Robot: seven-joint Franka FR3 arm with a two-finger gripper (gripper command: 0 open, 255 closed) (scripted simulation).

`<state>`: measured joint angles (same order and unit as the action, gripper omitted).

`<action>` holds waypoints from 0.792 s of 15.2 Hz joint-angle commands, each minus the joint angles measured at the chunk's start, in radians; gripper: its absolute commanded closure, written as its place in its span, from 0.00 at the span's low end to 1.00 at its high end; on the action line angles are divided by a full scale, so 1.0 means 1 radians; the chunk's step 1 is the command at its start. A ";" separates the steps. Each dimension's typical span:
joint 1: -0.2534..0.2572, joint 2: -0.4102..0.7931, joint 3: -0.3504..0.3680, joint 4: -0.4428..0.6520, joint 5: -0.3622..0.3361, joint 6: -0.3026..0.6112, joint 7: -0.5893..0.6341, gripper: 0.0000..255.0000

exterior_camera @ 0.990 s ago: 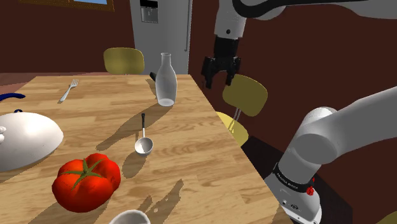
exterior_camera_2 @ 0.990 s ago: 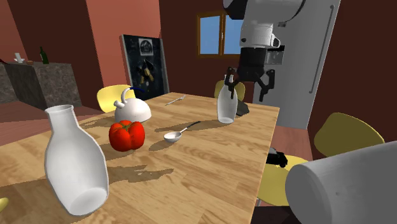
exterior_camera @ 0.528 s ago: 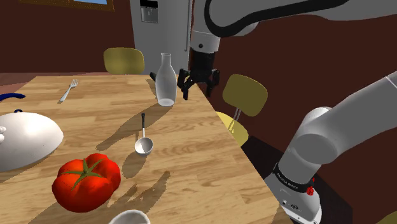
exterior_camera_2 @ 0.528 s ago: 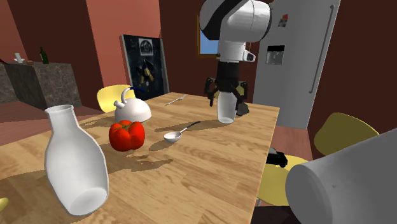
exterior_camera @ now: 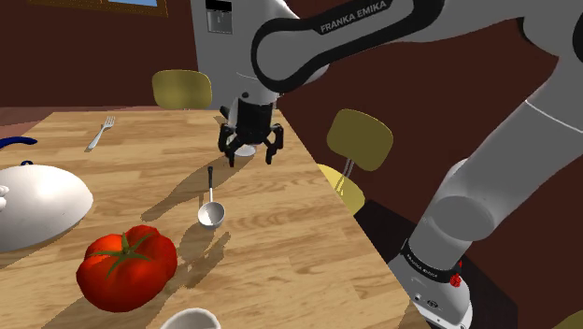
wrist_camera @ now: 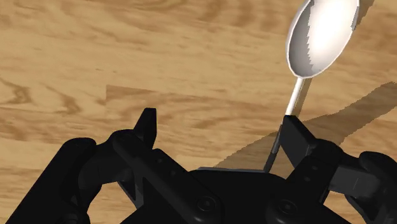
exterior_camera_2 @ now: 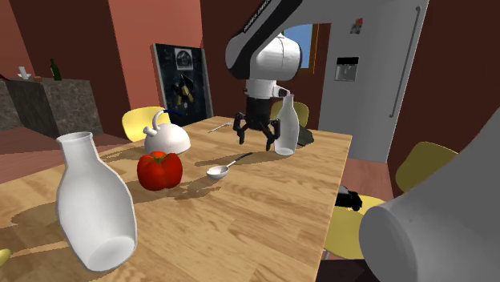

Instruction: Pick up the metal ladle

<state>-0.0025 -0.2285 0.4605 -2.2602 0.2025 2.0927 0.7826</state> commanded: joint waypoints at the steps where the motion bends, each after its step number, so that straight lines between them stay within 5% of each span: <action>1: -0.004 0.078 0.029 0.040 -0.029 0.045 0.064 0.00; 8: 0.027 0.365 0.075 0.222 -0.196 0.151 0.307 0.00; 12: 0.034 0.393 0.069 0.197 -0.214 0.200 0.316 0.00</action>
<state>0.0296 0.1539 0.5311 -2.0606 -0.0045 2.2804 1.0936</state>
